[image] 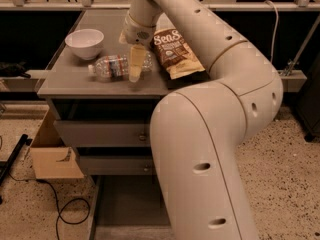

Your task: Place water bottle into bottom drawer

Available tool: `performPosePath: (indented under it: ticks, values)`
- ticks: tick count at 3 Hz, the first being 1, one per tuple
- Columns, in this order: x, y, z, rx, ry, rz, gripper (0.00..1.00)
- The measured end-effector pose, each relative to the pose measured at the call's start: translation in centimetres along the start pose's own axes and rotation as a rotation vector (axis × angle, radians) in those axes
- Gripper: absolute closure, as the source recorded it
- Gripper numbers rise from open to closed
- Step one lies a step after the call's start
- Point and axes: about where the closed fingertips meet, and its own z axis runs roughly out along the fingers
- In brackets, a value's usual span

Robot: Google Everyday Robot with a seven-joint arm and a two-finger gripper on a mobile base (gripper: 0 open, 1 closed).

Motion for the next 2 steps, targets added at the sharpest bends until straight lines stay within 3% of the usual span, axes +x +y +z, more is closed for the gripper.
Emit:
performPosePath:
  ticks: [2]
  values:
    - [0.00, 0.00, 0.00, 0.000, 0.000, 0.000, 0.44]
